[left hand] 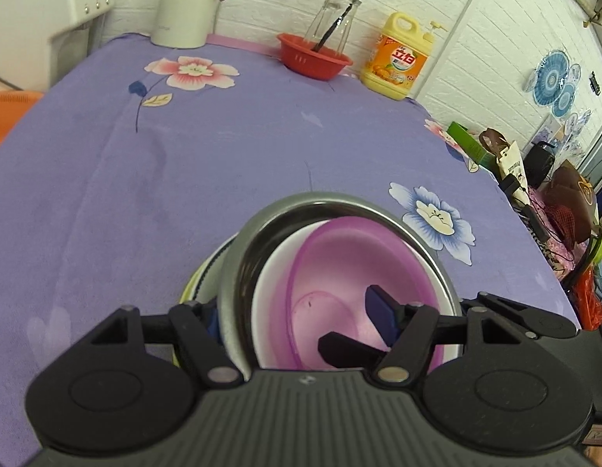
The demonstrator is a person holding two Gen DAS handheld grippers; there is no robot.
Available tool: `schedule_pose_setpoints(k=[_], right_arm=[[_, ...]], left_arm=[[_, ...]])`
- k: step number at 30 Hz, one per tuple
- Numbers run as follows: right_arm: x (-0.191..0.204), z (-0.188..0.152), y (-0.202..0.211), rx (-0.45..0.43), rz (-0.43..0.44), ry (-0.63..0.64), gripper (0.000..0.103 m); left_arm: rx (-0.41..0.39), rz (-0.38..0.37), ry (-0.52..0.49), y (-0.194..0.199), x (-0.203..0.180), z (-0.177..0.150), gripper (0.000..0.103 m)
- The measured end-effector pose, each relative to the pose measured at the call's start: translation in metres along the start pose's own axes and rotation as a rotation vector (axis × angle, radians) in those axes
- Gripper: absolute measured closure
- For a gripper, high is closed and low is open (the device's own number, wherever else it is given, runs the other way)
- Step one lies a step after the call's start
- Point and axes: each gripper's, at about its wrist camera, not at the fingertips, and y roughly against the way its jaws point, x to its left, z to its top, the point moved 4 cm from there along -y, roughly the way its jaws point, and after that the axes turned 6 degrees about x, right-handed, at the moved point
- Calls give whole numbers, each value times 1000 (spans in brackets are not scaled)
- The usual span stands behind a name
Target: Organize plates and bowls
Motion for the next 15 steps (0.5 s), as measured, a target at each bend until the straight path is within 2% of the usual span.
schedule_pose_setpoints(k=[4,6,8,9,12,15], right_arm=[[5,1,-3,10,-6,24,0],[5,3,-3,5,-15,25,0],[4,5,-2,-10,-27,16,0],[4,6,-1,-17,-27,16,0],[6,9,0,-35,-37,19,0],[11,8,-5,-6,-35,49,0]], left_arm=[[-14,-21,8,1,4,1,28],[-51,-8,-2,7,4,2,25],[-95,5,-13,16,3,5,14],[-115,12,-16,19,2,7,12],[-149,20,-22,26,1,13,12],[-154,16,-10,27,2,15,11]])
